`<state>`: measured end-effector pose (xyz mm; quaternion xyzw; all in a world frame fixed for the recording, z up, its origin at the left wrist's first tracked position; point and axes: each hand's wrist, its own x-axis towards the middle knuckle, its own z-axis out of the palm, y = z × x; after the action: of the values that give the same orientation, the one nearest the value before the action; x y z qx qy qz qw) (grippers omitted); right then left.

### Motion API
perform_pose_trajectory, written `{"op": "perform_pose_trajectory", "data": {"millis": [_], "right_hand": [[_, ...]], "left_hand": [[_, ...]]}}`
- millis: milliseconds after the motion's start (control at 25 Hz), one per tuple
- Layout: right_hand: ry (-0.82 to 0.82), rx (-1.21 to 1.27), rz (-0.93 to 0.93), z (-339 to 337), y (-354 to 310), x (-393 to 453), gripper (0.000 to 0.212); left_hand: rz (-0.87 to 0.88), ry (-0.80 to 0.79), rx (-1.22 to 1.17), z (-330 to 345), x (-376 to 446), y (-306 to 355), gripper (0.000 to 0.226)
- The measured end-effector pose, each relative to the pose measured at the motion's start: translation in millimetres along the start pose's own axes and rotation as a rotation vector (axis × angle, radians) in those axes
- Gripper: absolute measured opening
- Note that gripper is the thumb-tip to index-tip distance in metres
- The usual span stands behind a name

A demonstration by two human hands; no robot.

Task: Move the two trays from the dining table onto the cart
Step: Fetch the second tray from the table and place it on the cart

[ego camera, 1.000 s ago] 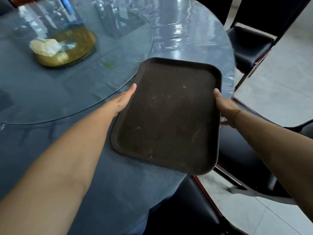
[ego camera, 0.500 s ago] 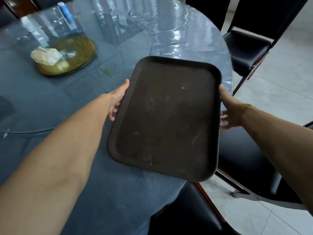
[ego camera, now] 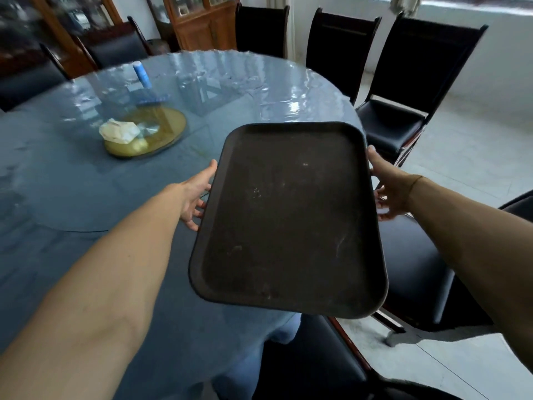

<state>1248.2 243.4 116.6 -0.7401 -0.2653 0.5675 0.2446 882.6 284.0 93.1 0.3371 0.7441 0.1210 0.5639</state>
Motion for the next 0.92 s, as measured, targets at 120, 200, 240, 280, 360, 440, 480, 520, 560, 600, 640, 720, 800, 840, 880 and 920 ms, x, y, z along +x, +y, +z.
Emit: {"op": "perform_pose_trajectory", "data": {"millis": [120, 200, 240, 280, 360, 440, 480, 520, 560, 600, 640, 720, 800, 840, 880, 920], "right_hand": [[0.020, 0.000, -0.045, -5, 2, -58, 0.096], [0.037, 0.017, -0.073, -9, 8, -99, 0.096], [0.042, 0.019, -0.084, -10, 11, -118, 0.098], [0.049, 0.018, -0.088, -12, 15, -137, 0.100], [0.056, 0.015, -0.102, -14, 26, -175, 0.101], [0.073, 0.013, -0.136, -21, 34, -212, 0.102], [0.089, 0.008, -0.145, -23, 39, -229, 0.102], [0.102, 0.001, -0.151, -25, 45, -246, 0.102], [0.115, 0.002, -0.156, -28, 51, -263, 0.101], [0.133, 0.014, -0.164, -31, 59, -279, 0.100], [0.149, 0.027, -0.169, -34, 67, -293, 0.100], [0.176, 0.032, -0.176, -41, 82, -320, 0.099], [0.205, 0.053, -0.182, -49, 95, -345, 0.098], [0.220, 0.071, -0.181, -53, 102, -355, 0.098], [0.235, 0.085, -0.178, -57, 109, -366, 0.098], [0.254, 0.098, -0.173, -63, 116, -376, 0.098]], "left_hand": [[0.048, -0.023, -0.015, -13, -56, -7, 0.088], [0.079, -0.034, -0.025, -23, -96, -12, 0.087], [0.094, -0.042, -0.025, -27, -114, -15, 0.086], [0.105, -0.050, -0.024, -32, -132, -20, 0.085], [0.124, -0.089, -0.014, -41, -162, -32, 0.084], [0.157, -0.135, 0.006, -49, -191, -42, 0.086], [0.168, -0.140, 0.014, -52, -204, -48, 0.089], [0.182, -0.150, 0.026, -54, -218, -53, 0.091], [0.196, -0.167, 0.035, -54, -230, -57, 0.093], [0.215, -0.184, 0.043, -54, -243, -63, 0.094], [0.232, -0.199, 0.046, -53, -254, -67, 0.094], [0.269, -0.229, 0.064, -49, -275, -73, 0.095], [0.293, -0.255, 0.092, -43, -291, -76, 0.095], [0.299, -0.269, 0.098, -39, -298, -77, 0.095], [0.309, -0.285, 0.103, -33, -304, -76, 0.094], [0.320, -0.303, 0.113, -27, -310, -75, 0.094]]}}
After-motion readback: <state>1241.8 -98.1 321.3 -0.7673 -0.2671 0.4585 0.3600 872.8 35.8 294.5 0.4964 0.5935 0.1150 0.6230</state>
